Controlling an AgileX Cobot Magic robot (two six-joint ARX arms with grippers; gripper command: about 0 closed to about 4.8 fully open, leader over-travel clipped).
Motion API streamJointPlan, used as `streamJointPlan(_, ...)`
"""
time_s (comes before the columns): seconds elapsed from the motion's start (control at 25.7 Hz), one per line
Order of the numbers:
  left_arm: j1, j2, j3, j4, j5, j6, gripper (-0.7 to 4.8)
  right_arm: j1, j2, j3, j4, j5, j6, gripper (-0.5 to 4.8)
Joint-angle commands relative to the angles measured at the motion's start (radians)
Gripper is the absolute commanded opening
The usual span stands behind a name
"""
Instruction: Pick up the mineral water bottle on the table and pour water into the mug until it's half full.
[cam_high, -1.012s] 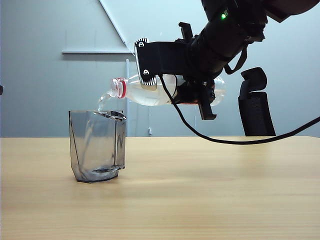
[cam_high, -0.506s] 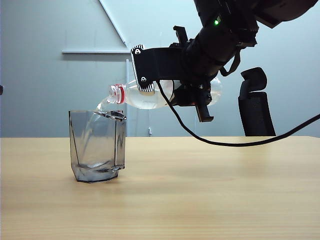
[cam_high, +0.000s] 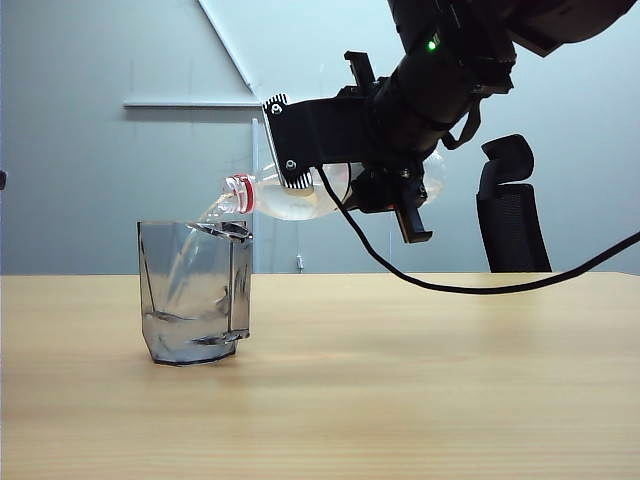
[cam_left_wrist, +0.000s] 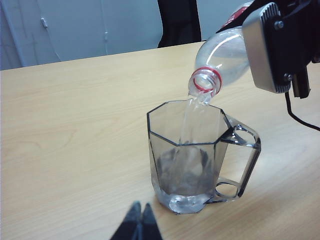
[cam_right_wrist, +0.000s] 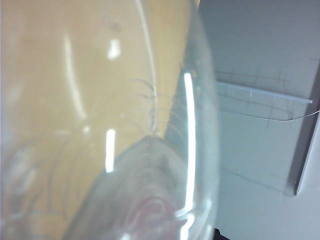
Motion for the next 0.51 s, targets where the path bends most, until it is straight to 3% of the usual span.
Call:
streamJointPlan(0.04, 0.001, 0.0, 0.003, 0.006, 0.002, -0.003, -0.02, 0.002, -0.009, 0.01, 0.048, 0.009, 0.0, 2.03)
streamJointPlan(0.51, 0.001, 0.0, 0.003, 0.006, 0.002, -0.003, -0.02, 0.003, -0.009, 0.01, 0.048, 0.011, -0.007, 2.03)
